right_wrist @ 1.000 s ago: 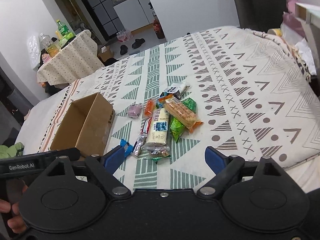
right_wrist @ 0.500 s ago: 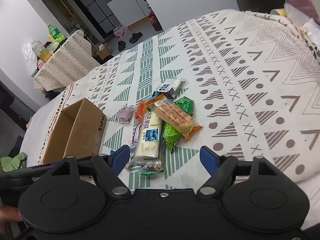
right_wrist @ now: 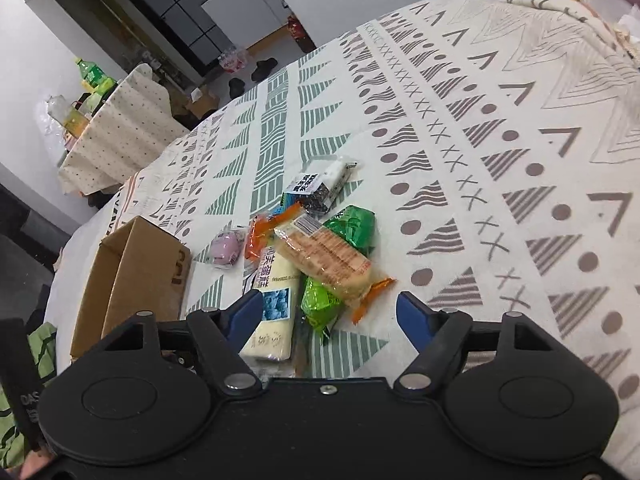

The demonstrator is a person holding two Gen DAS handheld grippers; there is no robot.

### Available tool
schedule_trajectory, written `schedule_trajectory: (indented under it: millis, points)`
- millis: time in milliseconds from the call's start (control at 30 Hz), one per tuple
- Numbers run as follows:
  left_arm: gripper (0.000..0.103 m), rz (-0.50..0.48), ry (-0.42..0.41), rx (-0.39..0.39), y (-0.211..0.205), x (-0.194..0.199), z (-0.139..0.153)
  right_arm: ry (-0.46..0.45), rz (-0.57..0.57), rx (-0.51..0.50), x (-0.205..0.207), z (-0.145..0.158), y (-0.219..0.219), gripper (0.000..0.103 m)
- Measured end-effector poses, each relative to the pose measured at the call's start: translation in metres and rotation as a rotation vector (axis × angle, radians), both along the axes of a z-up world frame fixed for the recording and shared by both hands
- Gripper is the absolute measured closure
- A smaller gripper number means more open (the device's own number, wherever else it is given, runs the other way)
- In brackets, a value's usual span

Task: Organize snacks
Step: 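Grasp the blue candy wrapper with the left gripper while the right grasps the orange biscuit pack, then carry both snacks over the cardboard box and release them inside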

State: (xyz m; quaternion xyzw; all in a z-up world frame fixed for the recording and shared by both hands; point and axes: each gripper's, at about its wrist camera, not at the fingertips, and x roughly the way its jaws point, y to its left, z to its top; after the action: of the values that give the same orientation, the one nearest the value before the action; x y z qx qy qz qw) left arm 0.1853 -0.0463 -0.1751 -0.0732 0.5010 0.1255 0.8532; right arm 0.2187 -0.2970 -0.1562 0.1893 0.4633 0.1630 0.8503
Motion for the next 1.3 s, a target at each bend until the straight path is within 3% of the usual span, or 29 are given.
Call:
schedule_trajectory:
  millis: [400,600,633,733,767,833,933,1300]
  points:
    - [0.038,0.139,0.045,-0.063,0.013,0.008,-0.034,0.007,0.1,-0.054,0.038,-0.017,0.018,0.029]
    - [0.059,0.141,0.021,-0.075,0.006,0.01,-0.034,0.058,0.133,-0.073,0.056,-0.032,0.027,0.029]
    - [0.069,0.14,0.014,-0.078,0.006,0.009,-0.034,0.071,0.134,-0.062,0.059,-0.035,0.027,0.029]
    - [0.072,0.131,0.008,-0.078,0.004,0.009,-0.031,0.066,0.143,-0.067,0.064,-0.039,0.03,0.029]
    - [0.072,0.126,0.007,-0.079,0.004,0.009,-0.03,0.069,0.148,-0.07,0.065,-0.041,0.031,0.03]
    - [0.072,0.123,0.001,-0.078,0.004,0.008,-0.028,0.083,0.158,-0.088,0.065,-0.045,0.033,0.047]
    - [0.072,0.113,-0.011,-0.08,0.005,0.007,-0.024,0.086,0.166,-0.076,0.06,-0.043,0.032,0.062]
    - [0.072,0.046,-0.068,-0.08,0.003,-0.005,0.016,0.029,0.069,0.034,0.03,-0.006,0.012,0.068]
